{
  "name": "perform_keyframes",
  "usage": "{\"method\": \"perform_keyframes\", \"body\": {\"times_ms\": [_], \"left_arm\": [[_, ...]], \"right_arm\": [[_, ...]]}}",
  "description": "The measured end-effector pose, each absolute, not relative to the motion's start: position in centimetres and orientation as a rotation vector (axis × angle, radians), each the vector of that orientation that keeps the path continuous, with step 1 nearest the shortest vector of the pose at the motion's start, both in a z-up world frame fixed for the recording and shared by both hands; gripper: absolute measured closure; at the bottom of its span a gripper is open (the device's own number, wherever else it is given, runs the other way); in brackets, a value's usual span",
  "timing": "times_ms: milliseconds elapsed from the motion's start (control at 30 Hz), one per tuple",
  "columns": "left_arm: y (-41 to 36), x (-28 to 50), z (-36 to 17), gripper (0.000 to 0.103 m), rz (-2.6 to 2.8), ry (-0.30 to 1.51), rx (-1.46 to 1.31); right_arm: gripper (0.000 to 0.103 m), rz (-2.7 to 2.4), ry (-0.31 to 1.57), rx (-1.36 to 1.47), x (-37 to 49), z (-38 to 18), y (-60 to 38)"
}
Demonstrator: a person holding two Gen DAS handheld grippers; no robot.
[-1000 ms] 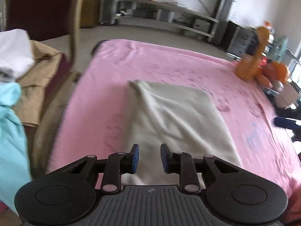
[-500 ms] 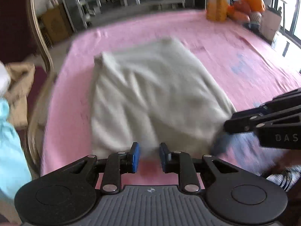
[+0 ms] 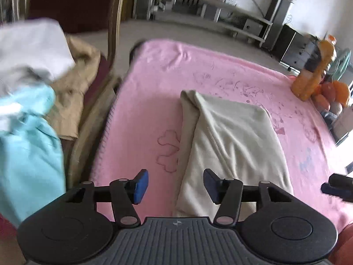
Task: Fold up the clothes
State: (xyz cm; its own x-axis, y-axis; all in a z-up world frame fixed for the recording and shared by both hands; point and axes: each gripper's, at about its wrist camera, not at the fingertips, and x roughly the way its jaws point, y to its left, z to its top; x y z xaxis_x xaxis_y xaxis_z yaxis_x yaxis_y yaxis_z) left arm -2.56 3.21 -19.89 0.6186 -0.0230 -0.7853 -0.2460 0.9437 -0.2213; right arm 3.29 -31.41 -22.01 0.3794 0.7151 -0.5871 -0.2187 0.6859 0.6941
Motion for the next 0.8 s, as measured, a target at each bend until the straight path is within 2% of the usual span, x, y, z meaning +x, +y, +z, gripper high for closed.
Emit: {"method": "perform_keyframes", "body": {"times_ms": [33, 67, 200, 500, 800], "left_arm": [[3.8, -2.0, -20.4, 0.037, 0.112, 0.916, -0.373], [4.3, -1.6, -21.0, 0.033, 0.109, 0.927, -0.423], [5.4, -0.2, -23.2, 0.030, 0.096, 0.969, -0.576], [5.9, 2.0, -25.0, 0.030, 0.045, 0.969, -0.667], [4.1, 3.8, -25.8, 0.031, -0.038, 0.971, -0.614]], "right_arm": [[0.044, 0.635, 1.021, 0.585, 3.9, -22.3, -31.4], [0.042, 0.632, 1.028, 0.597, 4.6, -22.6, -31.4], [0.042, 0.608, 1.091, 0.669, 7.4, -25.1, -30.9], [0.044, 0.610, 1.160, 0.733, 11.8, -29.9, -29.5], [0.047, 0.731, 1.151, 0.853, 12.1, -32.0, -29.0]]}}
